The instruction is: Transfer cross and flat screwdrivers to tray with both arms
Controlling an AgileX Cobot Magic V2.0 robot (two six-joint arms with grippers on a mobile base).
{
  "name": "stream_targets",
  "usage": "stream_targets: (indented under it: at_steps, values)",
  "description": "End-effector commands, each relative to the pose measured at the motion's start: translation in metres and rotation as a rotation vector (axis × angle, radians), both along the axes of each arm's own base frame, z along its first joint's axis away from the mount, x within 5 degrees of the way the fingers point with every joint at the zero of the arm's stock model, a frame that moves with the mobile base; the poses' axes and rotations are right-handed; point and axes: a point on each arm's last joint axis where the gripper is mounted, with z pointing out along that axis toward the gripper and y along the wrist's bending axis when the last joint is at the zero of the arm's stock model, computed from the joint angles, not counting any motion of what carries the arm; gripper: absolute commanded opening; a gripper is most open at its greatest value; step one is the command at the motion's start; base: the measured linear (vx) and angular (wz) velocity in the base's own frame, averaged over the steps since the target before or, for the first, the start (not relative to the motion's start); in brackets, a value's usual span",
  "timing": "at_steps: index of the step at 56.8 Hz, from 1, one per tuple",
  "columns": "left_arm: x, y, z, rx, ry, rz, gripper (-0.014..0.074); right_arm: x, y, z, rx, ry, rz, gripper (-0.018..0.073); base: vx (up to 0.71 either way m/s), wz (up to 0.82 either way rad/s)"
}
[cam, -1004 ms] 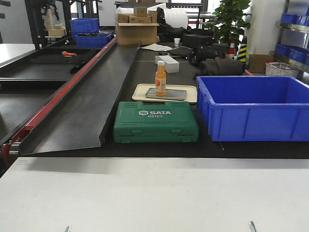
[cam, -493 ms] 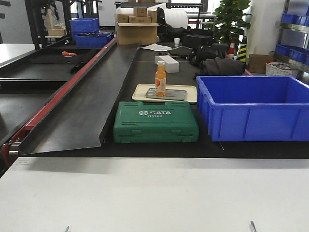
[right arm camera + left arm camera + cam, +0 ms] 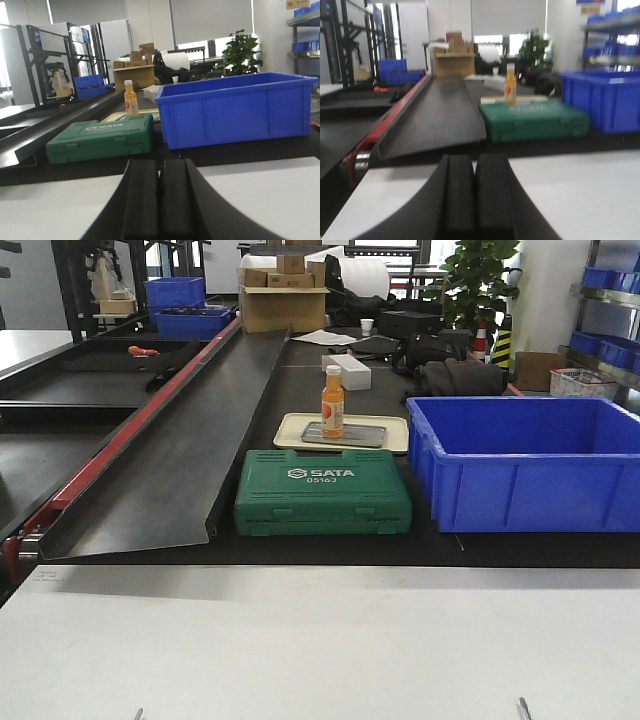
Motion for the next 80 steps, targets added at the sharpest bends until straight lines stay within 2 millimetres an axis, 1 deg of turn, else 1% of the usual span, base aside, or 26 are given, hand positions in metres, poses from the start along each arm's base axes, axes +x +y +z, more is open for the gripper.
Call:
stream_targets:
  at_steps: [1, 2, 4, 6, 7, 8, 9, 11, 13, 14, 18, 20, 23, 28, 34, 40, 44, 48, 54, 60, 64, 66, 69, 72, 75, 80]
  values:
    - [-0.012, 0.001, 0.047, -0.128, -0.233, -0.037, 0.0003, -0.011, -0.001, 0.051, -0.003, -0.187, -0.009, -0.0008, 0.00, 0.00]
    - [-0.014, 0.001, 0.054, -0.142, -0.246, -0.041, 0.0003, -0.012, -0.001, 0.057, -0.003, -0.190, -0.009, -0.0008, 0.00, 0.00]
    - [-0.015, 0.001, 0.067, -0.147, -0.246, -0.042, 0.0003, -0.016, -0.001, 0.083, -0.005, -0.202, -0.007, -0.0008, 0.00, 0.00]
    - [-0.017, 0.002, 0.085, -0.139, -0.246, -0.038, 0.0003, -0.018, 0.000, 0.106, -0.022, -0.208, -0.010, -0.0008, 0.00, 0.00]
    - [-0.016, 0.002, 0.094, -0.134, -0.238, -0.036, 0.0003, -0.018, 0.000, 0.114, -0.036, -0.210, -0.014, -0.0008, 0.00, 0.00]
    - [-0.016, 0.002, 0.100, -0.126, -0.234, -0.033, 0.0003, -0.017, 0.000, 0.126, -0.049, -0.212, -0.017, -0.0008, 0.00, 0.00]
    - [-0.016, 0.002, 0.113, -0.117, -0.233, -0.029, 0.0003, -0.015, 0.000, 0.137, -0.070, -0.207, -0.021, -0.0008, 0.00, 0.00]
    - [-0.012, 0.001, 0.128, -0.093, -0.218, -0.021, 0.0003, -0.011, 0.000, 0.154, -0.099, -0.195, -0.028, -0.0008, 0.00, 0.00]
    - [-0.002, 0.000, 0.142, -0.063, -0.179, -0.012, 0.0003, -0.002, 0.000, 0.172, -0.110, -0.173, -0.029, -0.0008, 0.00, 0.00]
    - [-0.001, 0.000, 0.151, -0.055, -0.182, -0.009, 0.0003, 0.001, 0.000, 0.177, -0.111, -0.164, -0.028, -0.0008, 0.00, 0.00]
    - [0.019, -0.002, 0.175, -0.016, -0.119, 0.001, 0.0003, 0.022, 0.001, 0.197, -0.112, -0.107, -0.024, -0.0008, 0.00, 0.00]
    - [0.035, -0.004, 0.182, -0.002, -0.067, 0.004, 0.0003, 0.036, 0.001, 0.205, -0.102, -0.074, -0.020, -0.0008, 0.00, 0.00]
    - [0.054, -0.007, 0.191, 0.003, -0.024, 0.004, 0.0003, 0.053, 0.001, 0.211, -0.103, -0.040, -0.018, -0.0008, 0.00, 0.00]
    - [0.083, -0.011, 0.193, 0.012, 0.041, 0.004, 0.0003, 0.076, 0.002, 0.209, -0.092, 0.022, -0.011, -0.0008, 0.00, 0.00]
    - [0.111, -0.014, 0.182, 0.022, 0.118, 0.003, 0.0004, 0.099, 0.002, 0.199, -0.085, 0.087, -0.007, -0.0006, 0.00, 0.00]
    - [0.129, -0.017, 0.170, 0.030, 0.177, 0.002, 0.0018, 0.112, 0.003, 0.191, -0.095, 0.150, -0.004, 0.0010, 0.00, 0.00]
    - [0.137, -0.018, 0.165, 0.032, 0.205, 0.002, 0.0054, 0.114, 0.003, 0.188, -0.095, 0.176, -0.002, 0.0049, 0.00, 0.00]
    - [0.140, -0.018, 0.163, 0.031, 0.217, 0.002, 0.0103, 0.114, 0.003, 0.186, -0.098, 0.199, 0.000, 0.0122, 0.00, 0.00]
    - [0.141, -0.018, 0.162, 0.032, 0.224, 0.002, 0.0223, 0.114, 0.003, 0.183, -0.099, 0.232, 0.003, 0.0310, 0.00, 0.00]
    - [0.141, -0.018, 0.162, 0.032, 0.224, 0.002, 0.0379, 0.114, 0.003, 0.183, -0.088, 0.227, 0.003, 0.0514, 0.00, 0.00]
    - [0.142, -0.018, 0.161, 0.026, 0.232, 0.002, 0.0454, 0.115, 0.003, 0.182, -0.054, 0.239, 0.010, 0.0621, 0.00, 0.00]
    - [0.142, -0.018, 0.160, 0.024, 0.238, 0.002, 0.0483, 0.116, 0.004, 0.180, -0.034, 0.255, 0.016, 0.0656, 0.00, 0.00]
    - [0.141, -0.018, 0.159, 0.018, 0.252, 0.002, 0.0518, 0.120, 0.004, 0.175, -0.024, 0.300, 0.022, 0.0684, 0.00, 0.00]
    - [0.141, -0.018, 0.157, 0.000, 0.275, 0.003, 0.0539, 0.127, 0.005, 0.165, -0.037, 0.382, 0.028, 0.0683, 0.00, 0.00]
    - [0.141, -0.018, 0.155, -0.005, 0.307, 0.005, 0.0545, 0.136, 0.006, 0.150, -0.048, 0.499, 0.038, 0.0676, 0.00, 0.00]
    - [0.142, -0.018, 0.148, -0.001, 0.365, 0.009, 0.0545, 0.155, 0.007, 0.117, -0.079, 0.748, 0.061, 0.0644, 0.00, 0.00]
